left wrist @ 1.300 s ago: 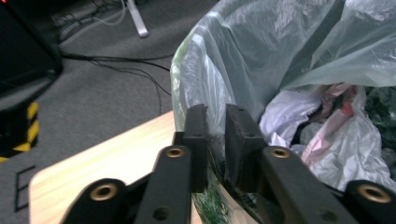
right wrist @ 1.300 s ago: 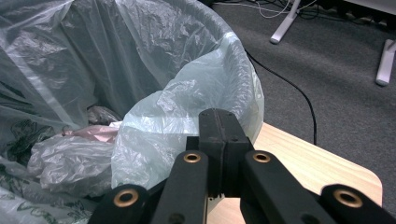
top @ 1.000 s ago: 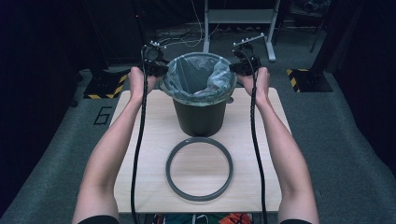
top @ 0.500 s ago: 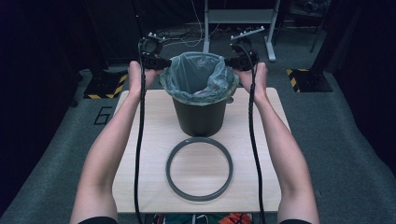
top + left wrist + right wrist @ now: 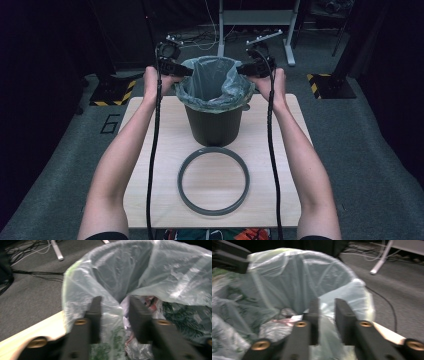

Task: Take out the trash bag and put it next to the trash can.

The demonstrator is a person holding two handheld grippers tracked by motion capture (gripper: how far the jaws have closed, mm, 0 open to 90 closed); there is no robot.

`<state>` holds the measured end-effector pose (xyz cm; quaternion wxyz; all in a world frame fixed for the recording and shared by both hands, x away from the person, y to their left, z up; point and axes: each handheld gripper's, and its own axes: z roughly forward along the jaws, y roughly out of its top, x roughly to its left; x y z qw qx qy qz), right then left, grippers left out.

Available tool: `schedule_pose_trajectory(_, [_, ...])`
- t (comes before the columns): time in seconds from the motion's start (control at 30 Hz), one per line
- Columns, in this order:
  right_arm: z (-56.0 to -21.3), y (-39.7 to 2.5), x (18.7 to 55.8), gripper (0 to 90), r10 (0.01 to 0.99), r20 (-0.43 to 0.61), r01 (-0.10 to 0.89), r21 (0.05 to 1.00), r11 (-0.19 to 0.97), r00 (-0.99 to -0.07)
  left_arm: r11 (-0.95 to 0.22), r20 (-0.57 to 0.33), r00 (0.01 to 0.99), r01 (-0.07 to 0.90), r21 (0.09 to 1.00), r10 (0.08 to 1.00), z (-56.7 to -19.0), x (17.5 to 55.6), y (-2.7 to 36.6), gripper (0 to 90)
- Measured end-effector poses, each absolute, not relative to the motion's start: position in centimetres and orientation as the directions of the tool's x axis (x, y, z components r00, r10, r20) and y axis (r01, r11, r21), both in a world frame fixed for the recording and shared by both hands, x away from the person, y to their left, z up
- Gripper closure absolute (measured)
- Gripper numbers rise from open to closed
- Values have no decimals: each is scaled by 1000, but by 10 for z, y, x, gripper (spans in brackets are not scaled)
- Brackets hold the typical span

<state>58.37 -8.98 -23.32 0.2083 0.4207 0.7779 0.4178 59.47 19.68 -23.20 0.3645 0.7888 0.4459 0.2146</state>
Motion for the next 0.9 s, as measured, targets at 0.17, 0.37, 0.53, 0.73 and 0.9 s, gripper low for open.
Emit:
schedule_pose_trajectory(0.17, [-231,-105,586,516,868,25,499,826,261,-496,-280,-2,439,575,769,898,-228,601,214,347])
schedule_pose_trajectory(0.37, [-251,-108,601,294,901,51,597,765,241,-430,-242,-54,386,674,698,921,-244,615,225,265])
schedule_pose_trajectory(0.53, [-268,-106,610,269,908,65,657,712,248,-413,-263,-38,371,721,641,928,-261,624,226,257])
schedule_pose_trajectory(0.73, [-277,-104,614,280,908,75,686,681,256,-413,-270,-47,374,747,608,926,-274,628,224,262])
schedule_pose_trajectory(0.9, [-279,-96,613,463,898,40,675,674,300,-439,-294,-52,404,740,605,913,-275,627,219,427])
